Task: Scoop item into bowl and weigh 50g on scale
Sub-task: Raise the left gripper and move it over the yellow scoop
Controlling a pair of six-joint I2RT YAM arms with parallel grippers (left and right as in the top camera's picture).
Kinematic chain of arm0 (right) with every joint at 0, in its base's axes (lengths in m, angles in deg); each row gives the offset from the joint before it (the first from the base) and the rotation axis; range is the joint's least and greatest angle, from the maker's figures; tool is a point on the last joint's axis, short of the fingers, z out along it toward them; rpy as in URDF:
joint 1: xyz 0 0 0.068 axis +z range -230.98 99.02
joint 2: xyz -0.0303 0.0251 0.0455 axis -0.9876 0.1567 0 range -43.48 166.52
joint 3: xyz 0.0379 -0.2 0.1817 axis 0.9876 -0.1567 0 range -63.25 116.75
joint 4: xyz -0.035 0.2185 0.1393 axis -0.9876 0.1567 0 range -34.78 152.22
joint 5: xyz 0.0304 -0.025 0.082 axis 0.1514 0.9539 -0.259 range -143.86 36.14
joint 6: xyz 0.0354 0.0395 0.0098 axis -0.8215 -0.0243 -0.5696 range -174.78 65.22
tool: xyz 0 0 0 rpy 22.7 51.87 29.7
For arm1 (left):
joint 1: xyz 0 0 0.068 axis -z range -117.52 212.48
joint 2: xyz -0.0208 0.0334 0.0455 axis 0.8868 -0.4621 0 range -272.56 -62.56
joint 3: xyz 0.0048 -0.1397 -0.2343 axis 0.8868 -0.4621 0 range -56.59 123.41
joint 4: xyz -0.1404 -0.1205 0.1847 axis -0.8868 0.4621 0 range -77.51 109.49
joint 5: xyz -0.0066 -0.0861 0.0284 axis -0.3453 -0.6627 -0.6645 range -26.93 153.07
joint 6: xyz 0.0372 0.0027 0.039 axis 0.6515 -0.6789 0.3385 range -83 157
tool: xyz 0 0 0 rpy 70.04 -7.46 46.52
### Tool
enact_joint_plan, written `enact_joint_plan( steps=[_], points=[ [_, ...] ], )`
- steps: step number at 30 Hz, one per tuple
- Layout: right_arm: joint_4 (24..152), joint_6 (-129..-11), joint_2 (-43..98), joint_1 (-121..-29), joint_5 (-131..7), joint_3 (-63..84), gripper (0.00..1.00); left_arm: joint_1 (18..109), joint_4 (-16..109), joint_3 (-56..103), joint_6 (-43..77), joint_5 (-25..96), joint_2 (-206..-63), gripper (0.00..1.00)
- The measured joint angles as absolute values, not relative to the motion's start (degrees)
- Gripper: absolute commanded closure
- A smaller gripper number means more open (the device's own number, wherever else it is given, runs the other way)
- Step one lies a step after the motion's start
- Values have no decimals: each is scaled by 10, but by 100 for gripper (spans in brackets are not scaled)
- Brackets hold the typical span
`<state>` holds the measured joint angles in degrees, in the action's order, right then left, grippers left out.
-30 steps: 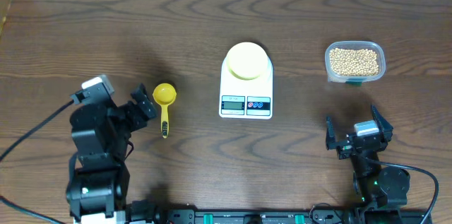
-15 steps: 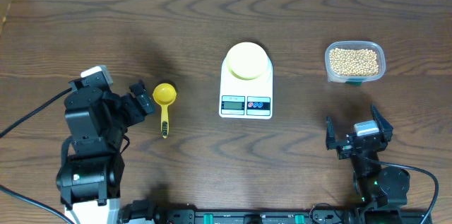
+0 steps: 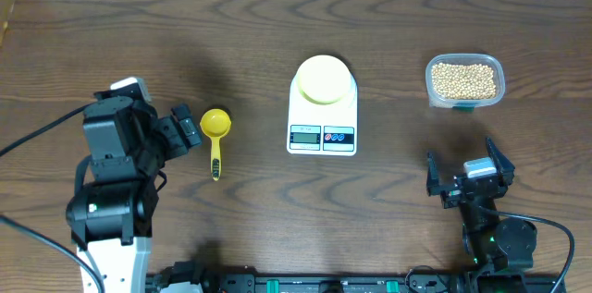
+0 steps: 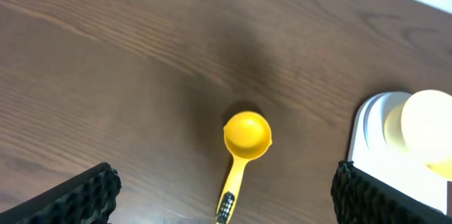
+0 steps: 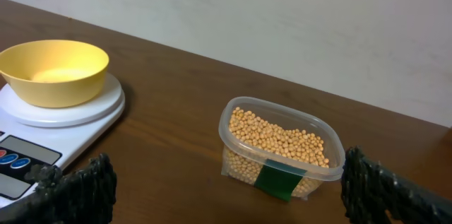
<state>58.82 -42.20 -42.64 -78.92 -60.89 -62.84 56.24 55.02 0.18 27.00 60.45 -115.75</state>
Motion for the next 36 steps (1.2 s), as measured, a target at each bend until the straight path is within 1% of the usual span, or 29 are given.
enact_joint_plan(
  steps=[17, 25, 36],
  points=[
    [588, -422, -427, -789, -609, -628, 1, 562, 608, 82, 281, 605, -1250, 2],
    [588, -422, -426, -789, -609, -628, 1, 562, 664, 132, 285, 605, -1298, 2],
    [588, -422, -427, -789, -609, -628, 1, 517, 708, 161, 289, 604, -1346, 2]
  ],
)
